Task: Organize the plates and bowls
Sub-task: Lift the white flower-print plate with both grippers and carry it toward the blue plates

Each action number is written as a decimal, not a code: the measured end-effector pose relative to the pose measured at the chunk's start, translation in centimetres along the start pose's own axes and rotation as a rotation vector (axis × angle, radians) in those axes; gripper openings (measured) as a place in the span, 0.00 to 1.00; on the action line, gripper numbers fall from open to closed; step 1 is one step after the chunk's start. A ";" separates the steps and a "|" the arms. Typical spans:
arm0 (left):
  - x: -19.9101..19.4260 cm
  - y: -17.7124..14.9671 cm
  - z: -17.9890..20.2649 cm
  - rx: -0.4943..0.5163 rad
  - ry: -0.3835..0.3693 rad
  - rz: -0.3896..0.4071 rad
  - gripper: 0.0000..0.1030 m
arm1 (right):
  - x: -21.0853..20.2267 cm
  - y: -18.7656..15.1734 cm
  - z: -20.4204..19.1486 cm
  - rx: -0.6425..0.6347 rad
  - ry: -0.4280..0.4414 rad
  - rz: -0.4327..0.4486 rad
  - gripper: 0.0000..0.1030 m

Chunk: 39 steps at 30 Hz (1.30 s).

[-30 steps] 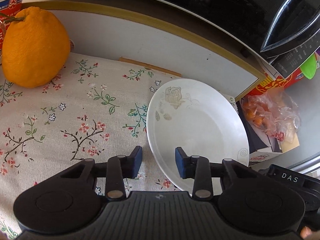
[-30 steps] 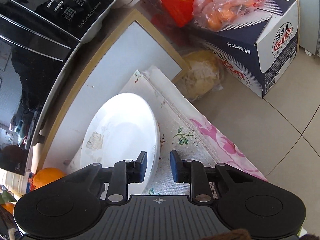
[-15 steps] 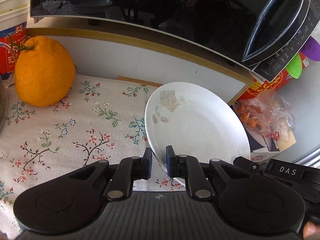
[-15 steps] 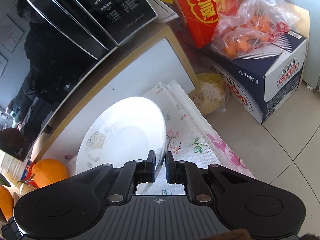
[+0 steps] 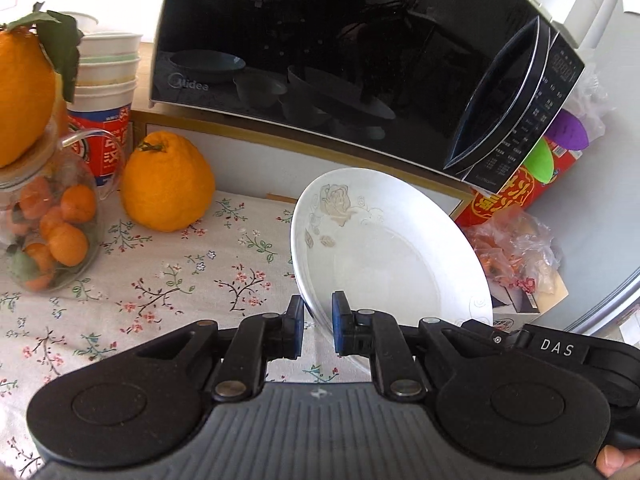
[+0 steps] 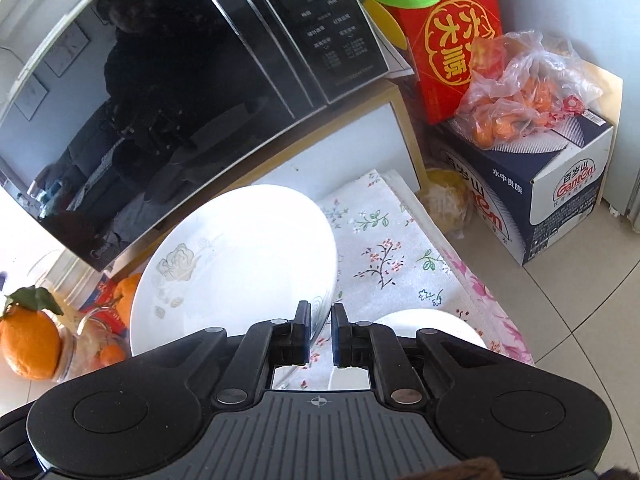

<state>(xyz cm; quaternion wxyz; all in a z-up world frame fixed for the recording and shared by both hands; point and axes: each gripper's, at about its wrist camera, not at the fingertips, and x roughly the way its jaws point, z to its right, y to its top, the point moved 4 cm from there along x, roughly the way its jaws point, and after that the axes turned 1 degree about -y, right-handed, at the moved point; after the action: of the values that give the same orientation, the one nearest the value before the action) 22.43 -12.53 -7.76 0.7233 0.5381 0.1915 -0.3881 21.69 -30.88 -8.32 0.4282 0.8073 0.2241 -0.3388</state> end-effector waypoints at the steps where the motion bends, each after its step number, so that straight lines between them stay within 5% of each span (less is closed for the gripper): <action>1: -0.9 -0.1 -0.4 -0.005 0.001 0.007 0.12 | -0.6 -0.2 -0.6 -0.007 0.012 0.009 0.10; 26: -16.3 -8.6 -10.1 -0.143 0.016 0.057 0.13 | -11.5 -13.0 -10.3 -0.235 0.110 0.011 0.11; 39: -19.8 -12.1 -13.4 -0.145 0.055 0.085 0.13 | -10.5 -19.4 -10.9 -0.294 0.137 -0.162 0.12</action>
<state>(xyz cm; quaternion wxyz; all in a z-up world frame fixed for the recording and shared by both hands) 2.64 5.43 -6.33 0.7707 0.5022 0.2160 -0.3273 5.89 -12.14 -6.62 0.4967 0.7364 0.3643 -0.2797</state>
